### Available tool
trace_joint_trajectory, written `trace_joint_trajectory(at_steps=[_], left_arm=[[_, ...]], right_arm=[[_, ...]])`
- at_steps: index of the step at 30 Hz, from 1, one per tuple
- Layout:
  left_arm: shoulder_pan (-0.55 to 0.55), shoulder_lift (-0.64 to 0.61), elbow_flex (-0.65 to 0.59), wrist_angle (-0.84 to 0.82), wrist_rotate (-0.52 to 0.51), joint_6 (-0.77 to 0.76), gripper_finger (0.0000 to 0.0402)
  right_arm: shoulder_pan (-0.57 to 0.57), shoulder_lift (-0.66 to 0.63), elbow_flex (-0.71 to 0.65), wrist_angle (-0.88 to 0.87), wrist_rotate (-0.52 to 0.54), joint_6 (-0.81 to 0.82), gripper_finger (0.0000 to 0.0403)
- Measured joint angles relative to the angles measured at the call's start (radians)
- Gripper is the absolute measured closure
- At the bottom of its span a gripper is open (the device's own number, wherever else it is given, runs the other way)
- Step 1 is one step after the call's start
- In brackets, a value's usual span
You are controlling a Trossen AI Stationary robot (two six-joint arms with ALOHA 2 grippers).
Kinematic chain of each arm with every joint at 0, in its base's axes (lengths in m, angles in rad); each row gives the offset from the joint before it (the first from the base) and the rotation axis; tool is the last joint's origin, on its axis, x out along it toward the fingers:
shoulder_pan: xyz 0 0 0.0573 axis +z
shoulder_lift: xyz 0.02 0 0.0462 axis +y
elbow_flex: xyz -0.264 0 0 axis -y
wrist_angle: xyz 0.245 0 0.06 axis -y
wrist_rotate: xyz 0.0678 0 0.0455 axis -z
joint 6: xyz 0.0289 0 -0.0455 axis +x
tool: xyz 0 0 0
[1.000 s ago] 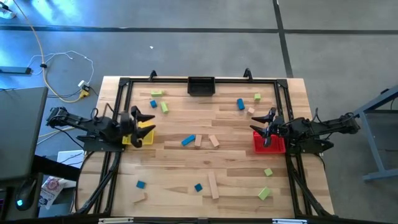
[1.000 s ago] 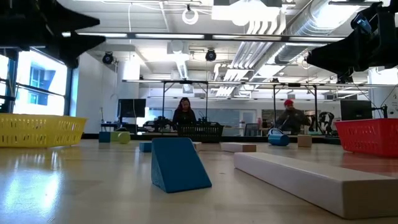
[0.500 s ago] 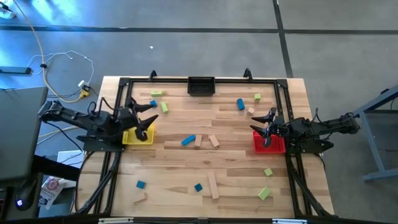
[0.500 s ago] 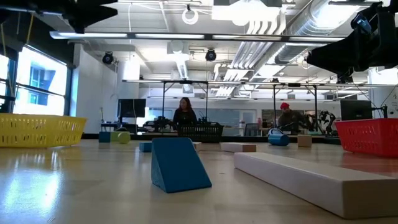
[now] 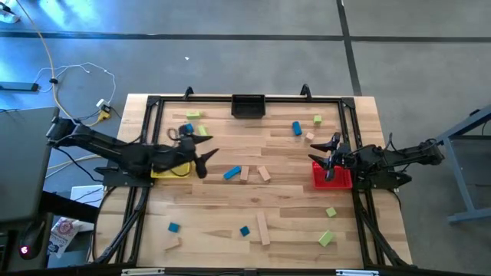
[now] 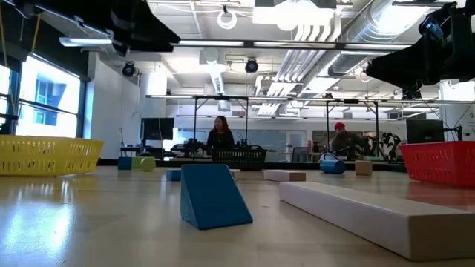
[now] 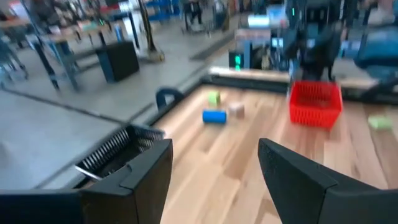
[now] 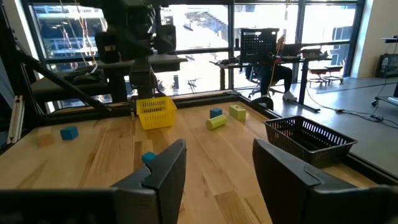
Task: Sort & place blocks by color
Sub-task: Put the blue block into the yellow bin
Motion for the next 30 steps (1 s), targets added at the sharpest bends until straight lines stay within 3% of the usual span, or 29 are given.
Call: trace_joint_trajectory(at_steps=[9,18,30], left_arm=[[0.090,0.263,0.088,-0.031,0.198,-0.083,0.0175],[0.096,0.451,0.138,-0.031,0.246,-0.189,0.0175],[0.092,0.580,0.146,-0.030,0.306,-0.341,0.0175]], right_arm=[[0.000,0.000,0.000,0.000,0.000,0.000,0.0231],[0.000,0.000,0.000,0.000,0.000,0.000,0.0231],[0.000,0.000,0.000,0.000,0.000,0.000,0.0231]])
